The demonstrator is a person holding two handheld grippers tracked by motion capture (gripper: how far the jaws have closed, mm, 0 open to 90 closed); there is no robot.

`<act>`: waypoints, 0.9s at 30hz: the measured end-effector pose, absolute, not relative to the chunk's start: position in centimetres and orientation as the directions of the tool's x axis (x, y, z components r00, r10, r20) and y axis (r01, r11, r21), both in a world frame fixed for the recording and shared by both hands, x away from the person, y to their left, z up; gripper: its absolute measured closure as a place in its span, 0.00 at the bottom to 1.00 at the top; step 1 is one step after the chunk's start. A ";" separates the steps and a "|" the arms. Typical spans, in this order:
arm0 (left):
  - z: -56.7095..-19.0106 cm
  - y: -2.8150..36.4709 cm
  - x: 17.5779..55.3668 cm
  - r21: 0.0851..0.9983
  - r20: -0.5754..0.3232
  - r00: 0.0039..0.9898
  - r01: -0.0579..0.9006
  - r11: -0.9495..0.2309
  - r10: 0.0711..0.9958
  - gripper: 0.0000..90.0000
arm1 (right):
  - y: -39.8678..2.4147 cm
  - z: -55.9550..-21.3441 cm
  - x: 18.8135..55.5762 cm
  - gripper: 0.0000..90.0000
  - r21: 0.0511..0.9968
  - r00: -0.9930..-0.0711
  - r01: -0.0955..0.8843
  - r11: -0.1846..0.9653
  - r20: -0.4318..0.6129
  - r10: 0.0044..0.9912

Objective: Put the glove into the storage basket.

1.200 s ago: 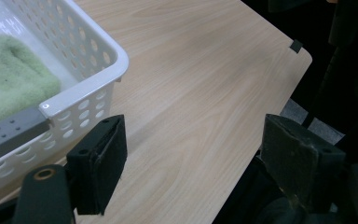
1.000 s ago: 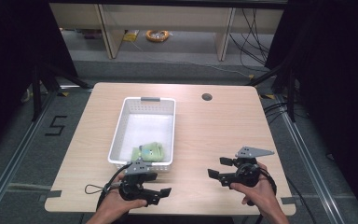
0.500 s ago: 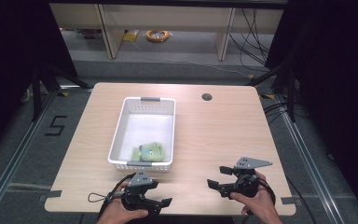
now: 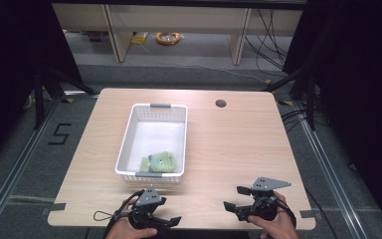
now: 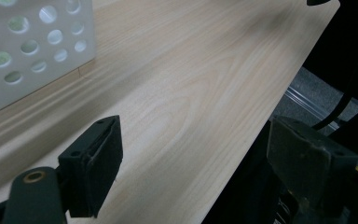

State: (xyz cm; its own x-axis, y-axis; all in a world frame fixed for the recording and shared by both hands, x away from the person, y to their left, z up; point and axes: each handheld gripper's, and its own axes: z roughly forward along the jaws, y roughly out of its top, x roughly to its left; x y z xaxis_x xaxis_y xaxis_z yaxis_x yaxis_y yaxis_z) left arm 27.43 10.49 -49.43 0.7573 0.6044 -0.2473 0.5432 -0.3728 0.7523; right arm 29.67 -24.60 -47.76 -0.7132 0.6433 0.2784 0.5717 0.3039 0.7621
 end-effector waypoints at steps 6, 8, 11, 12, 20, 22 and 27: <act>-49.7 10.5 26.9 0.766 -0.241 0.767 0.526 -0.369 0.594 0.20 | -24.7 -48.1 28.8 0.23 0.740 -0.701 0.595 0.313 0.288 0.652; -49.7 10.7 26.8 0.755 -0.225 0.776 0.521 -0.398 0.589 0.20 | -24.8 -48.3 28.5 0.23 0.739 -0.705 0.590 0.327 0.274 0.654; -50.0 10.5 26.5 0.759 -0.221 0.773 0.519 -0.393 0.594 0.20 | -24.9 -48.7 28.3 0.23 0.740 -0.713 0.573 0.352 0.237 0.660; -50.1 10.5 26.4 0.762 -0.221 0.771 0.519 -0.388 0.598 0.20 | -24.9 -48.9 28.2 0.23 0.741 -0.718 0.572 0.352 0.245 0.652; -50.2 10.7 26.1 0.763 -0.186 0.778 0.499 -0.410 0.601 0.20 | -24.9 -49.3 27.7 0.23 0.723 -0.732 0.569 0.391 0.229 0.642; -50.3 10.8 26.1 0.756 -0.180 0.781 0.498 -0.423 0.598 0.20 | -24.9 -49.4 27.8 0.23 0.724 -0.734 0.562 0.400 0.213 0.645; -50.5 10.7 26.2 0.760 -0.197 0.771 0.510 -0.402 0.605 0.20 | -24.8 -49.5 27.8 0.23 0.718 -0.735 0.571 0.398 0.230 0.638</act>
